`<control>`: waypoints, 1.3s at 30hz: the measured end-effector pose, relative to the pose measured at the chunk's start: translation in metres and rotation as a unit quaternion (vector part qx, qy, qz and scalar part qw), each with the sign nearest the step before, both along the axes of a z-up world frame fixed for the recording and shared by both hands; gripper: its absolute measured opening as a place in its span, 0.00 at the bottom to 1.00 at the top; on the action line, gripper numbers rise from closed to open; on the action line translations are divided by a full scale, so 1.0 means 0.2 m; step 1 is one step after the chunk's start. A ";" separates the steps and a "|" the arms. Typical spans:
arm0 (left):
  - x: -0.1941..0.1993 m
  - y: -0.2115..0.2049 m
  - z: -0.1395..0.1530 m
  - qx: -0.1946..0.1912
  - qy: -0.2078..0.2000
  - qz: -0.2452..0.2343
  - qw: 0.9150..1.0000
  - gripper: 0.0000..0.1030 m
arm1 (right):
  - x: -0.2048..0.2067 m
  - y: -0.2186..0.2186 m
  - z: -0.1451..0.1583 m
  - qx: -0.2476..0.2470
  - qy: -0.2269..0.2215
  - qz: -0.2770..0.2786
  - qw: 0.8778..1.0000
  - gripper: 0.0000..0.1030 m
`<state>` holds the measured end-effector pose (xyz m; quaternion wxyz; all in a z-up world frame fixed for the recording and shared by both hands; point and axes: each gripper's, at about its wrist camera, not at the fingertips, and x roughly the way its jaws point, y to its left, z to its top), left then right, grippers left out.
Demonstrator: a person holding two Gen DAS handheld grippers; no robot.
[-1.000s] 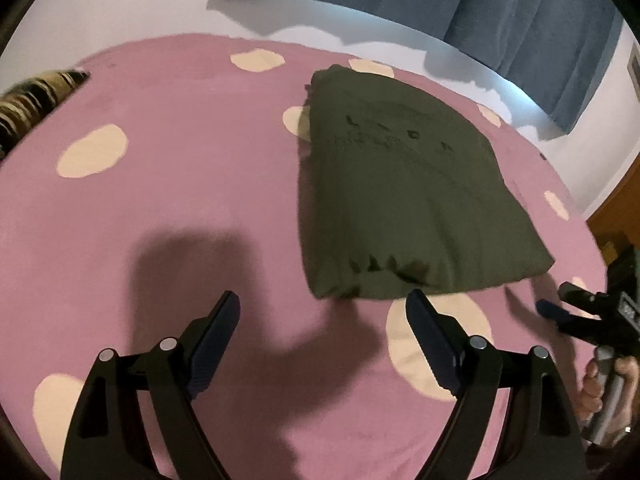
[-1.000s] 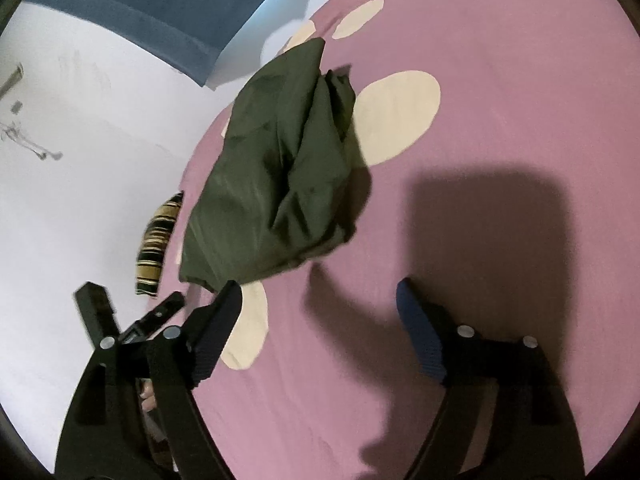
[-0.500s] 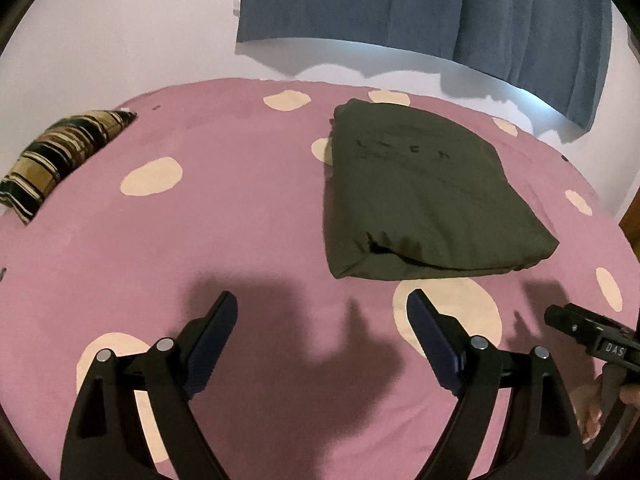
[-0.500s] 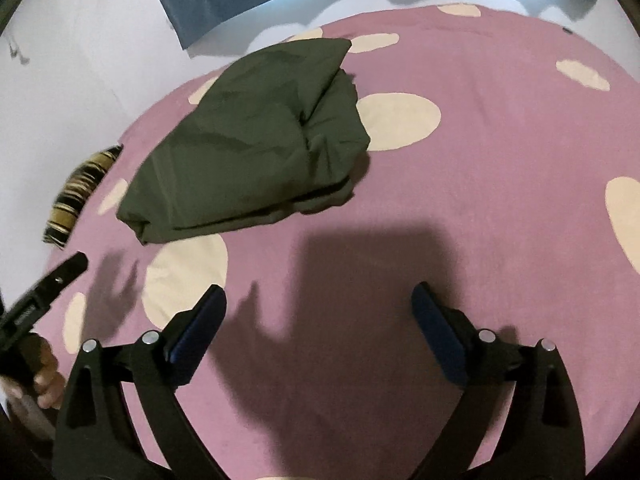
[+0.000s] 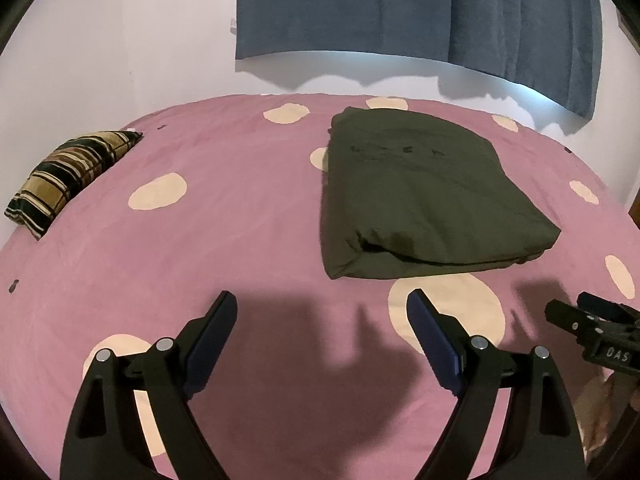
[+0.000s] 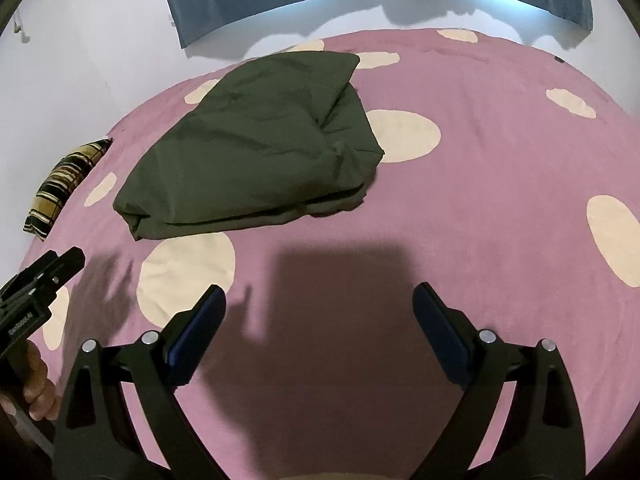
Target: Fold small clothes
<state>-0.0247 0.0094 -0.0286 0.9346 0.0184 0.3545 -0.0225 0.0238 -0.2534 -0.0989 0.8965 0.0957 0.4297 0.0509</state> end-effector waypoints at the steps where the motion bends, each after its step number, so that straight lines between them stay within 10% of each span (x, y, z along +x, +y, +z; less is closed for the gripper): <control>1: 0.00 0.00 0.00 0.000 -0.001 0.000 1.000 0.83 | 0.00 0.00 0.00 -0.002 0.001 0.000 1.000 0.92; 39: -0.01 -0.03 0.01 -0.011 0.009 0.000 1.000 0.83 | 0.00 0.05 -0.01 -0.016 0.009 0.005 1.000 0.92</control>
